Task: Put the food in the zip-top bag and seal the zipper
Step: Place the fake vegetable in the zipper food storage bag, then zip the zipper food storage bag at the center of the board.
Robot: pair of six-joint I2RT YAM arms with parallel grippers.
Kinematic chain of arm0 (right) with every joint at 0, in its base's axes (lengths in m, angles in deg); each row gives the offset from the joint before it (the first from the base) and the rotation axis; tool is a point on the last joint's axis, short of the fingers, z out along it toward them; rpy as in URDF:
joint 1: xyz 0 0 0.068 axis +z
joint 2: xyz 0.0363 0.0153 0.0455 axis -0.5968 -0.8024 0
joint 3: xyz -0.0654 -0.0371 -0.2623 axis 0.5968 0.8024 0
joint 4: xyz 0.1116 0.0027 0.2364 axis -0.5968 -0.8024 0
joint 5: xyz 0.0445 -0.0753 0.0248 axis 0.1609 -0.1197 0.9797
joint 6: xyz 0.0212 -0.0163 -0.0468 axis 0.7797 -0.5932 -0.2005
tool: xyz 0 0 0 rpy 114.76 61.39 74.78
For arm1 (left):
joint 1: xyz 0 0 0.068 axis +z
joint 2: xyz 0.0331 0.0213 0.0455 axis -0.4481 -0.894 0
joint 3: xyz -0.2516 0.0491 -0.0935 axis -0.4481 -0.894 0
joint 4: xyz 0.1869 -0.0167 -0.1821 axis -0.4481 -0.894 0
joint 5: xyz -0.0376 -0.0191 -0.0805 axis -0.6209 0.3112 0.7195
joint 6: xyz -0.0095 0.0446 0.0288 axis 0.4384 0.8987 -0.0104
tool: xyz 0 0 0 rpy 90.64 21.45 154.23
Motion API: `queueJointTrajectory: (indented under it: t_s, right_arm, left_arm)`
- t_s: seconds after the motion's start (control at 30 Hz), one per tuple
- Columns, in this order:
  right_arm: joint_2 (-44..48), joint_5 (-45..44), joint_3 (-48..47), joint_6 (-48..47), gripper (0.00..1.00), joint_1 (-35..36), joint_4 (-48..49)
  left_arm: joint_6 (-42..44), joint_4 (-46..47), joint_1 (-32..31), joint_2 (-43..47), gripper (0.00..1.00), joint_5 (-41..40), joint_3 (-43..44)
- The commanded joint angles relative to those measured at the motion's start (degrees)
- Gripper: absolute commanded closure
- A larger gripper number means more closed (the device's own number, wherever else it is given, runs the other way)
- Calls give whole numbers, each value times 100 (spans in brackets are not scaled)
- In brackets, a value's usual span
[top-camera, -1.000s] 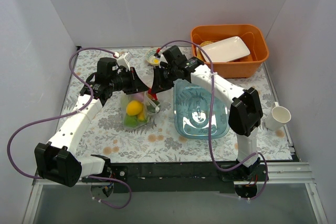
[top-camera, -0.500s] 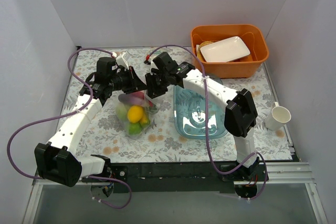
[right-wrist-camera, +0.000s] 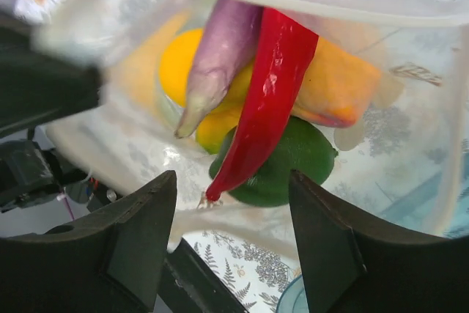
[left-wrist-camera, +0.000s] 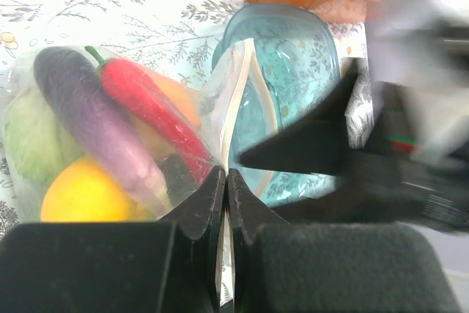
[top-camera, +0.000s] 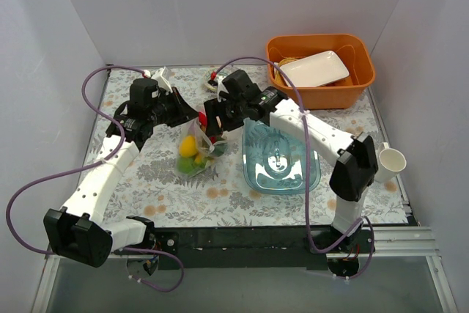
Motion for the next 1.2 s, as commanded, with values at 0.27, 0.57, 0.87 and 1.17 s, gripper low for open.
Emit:
queueJointTrajectory:
  t_s: [0.27, 0.57, 0.87, 1.17]
  right_arm:
    - [1533, -1543, 1219, 413, 25, -361, 158]
    - [1463, -1122, 2090, 713, 28, -828, 649]
    - [1085, -647, 1862, 696, 41, -889, 851]
    - [1190, 504, 1809, 853, 99, -837, 1659]
  left_arm:
    - [-14, 174, -16, 279, 100, -321, 1]
    - [3, 209, -16, 323, 100, -260, -78]
    - [12, 209, -16, 332, 100, -251, -113]
    - [73, 209, -16, -28, 100, 144, -52]
